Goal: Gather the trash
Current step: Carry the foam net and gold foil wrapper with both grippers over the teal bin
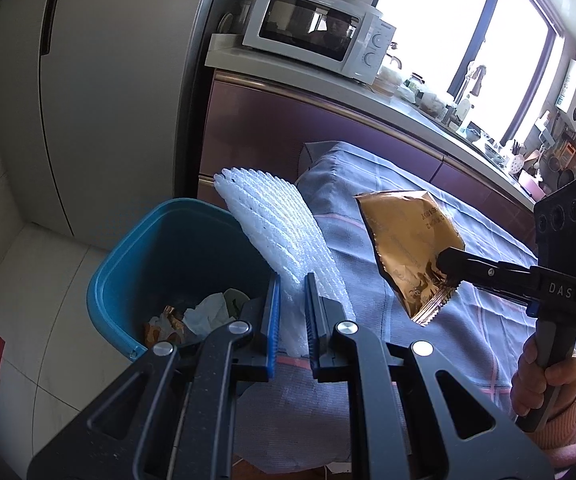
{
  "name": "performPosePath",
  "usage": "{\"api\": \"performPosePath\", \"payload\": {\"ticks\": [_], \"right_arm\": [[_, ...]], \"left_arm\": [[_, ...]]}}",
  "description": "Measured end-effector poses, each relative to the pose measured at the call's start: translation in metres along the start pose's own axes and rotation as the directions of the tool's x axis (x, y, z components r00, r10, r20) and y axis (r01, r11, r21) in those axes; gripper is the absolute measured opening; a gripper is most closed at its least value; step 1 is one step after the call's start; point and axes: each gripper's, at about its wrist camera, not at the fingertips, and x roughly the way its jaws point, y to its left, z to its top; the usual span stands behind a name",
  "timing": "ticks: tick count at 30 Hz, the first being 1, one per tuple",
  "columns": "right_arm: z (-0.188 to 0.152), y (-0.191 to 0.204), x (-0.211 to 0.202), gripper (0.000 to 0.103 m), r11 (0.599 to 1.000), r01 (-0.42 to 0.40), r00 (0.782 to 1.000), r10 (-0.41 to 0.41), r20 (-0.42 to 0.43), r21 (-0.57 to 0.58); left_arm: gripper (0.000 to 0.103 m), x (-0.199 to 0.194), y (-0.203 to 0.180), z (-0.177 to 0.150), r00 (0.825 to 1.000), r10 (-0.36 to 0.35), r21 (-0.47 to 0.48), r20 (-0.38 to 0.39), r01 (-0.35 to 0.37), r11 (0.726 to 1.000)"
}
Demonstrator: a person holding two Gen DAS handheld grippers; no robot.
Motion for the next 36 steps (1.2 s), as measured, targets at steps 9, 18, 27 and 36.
{"api": "performPosePath", "payload": {"ticks": [9, 18, 27, 36], "right_arm": [[0.002, 0.002, 0.004, 0.012, 1.0, -0.003, 1.0, 0.003, -0.016, -0.011], [0.003, 0.005, 0.01, 0.012, 1.0, -0.004, 0.999, 0.003, -0.036, -0.021], [0.004, 0.01, 0.017, 0.012, 0.999, -0.007, 0.999, 0.005, -0.054, -0.032], [0.005, 0.011, 0.023, 0.012, 0.999, -0.004, 0.998, 0.002, -0.067, -0.031]], "left_arm": [[0.012, -0.003, 0.008, -0.001, 1.0, 0.008, -0.017, 0.004, -0.008, 1.0], [0.012, -0.005, 0.017, -0.003, 1.0, 0.019, -0.036, 0.003, -0.019, 0.999], [0.012, -0.004, 0.026, -0.004, 0.999, 0.036, -0.056, 0.002, -0.036, 0.998], [0.012, -0.002, 0.03, -0.007, 0.999, 0.045, -0.066, -0.006, -0.046, 0.997]]}}
